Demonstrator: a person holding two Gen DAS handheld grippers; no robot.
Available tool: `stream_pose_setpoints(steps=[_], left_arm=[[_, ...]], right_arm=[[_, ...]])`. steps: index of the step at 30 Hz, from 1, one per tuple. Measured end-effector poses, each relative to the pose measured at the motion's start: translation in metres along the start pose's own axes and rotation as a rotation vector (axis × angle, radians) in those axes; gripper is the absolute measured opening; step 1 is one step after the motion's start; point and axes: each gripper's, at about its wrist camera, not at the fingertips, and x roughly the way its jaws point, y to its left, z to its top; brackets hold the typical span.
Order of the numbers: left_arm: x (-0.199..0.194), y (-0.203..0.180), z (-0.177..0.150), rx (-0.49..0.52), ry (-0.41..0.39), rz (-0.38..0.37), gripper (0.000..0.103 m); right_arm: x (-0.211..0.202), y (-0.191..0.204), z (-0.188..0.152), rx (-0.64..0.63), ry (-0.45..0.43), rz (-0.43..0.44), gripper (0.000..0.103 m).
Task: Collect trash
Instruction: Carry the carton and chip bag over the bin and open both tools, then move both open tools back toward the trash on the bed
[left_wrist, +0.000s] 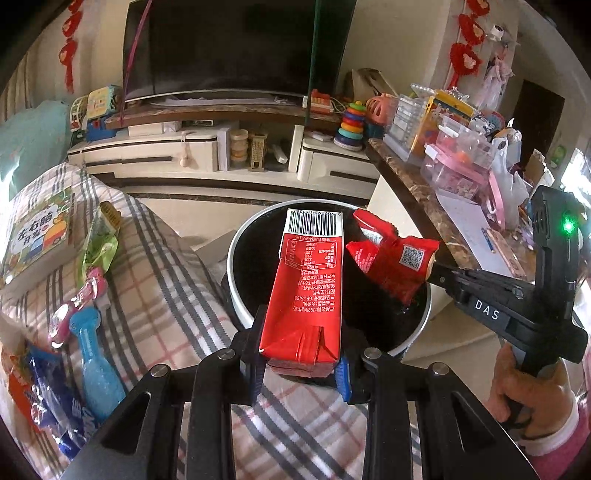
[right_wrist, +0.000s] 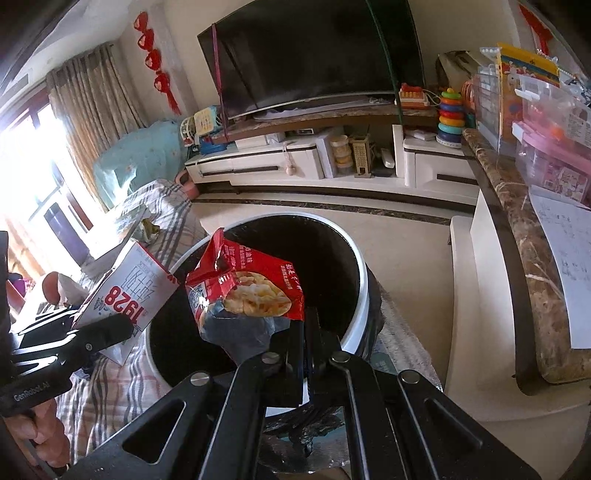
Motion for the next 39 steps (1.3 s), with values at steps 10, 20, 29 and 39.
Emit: stream_pose_setpoints(steps=[10, 20, 29, 39], left_arm=[[0.026, 0.001, 0.016, -0.013, 0.050, 0.003, 0.030], [0.011, 0.008, 0.006, -0.054, 0.011, 0.004, 0.054], [-0.040, 0.020, -0.040, -0.124, -0.038, -0.021, 0.062], [-0.107, 0.051, -0.099, -0.208, -0.084, 0.029, 0.066]], right_arm=[[0.009, -0.004, 0.007, -0.013, 0.029, -0.031, 0.009], [-0.006, -0.001, 0.002, 0.019, -0.006, 0.009, 0.055], [-0.028, 0.030, -0.015, 0.021, -0.058, 0.075, 0.089], [-0.037, 0.072, -0.041, 0.023, -0.061, 0.155, 0.095]])
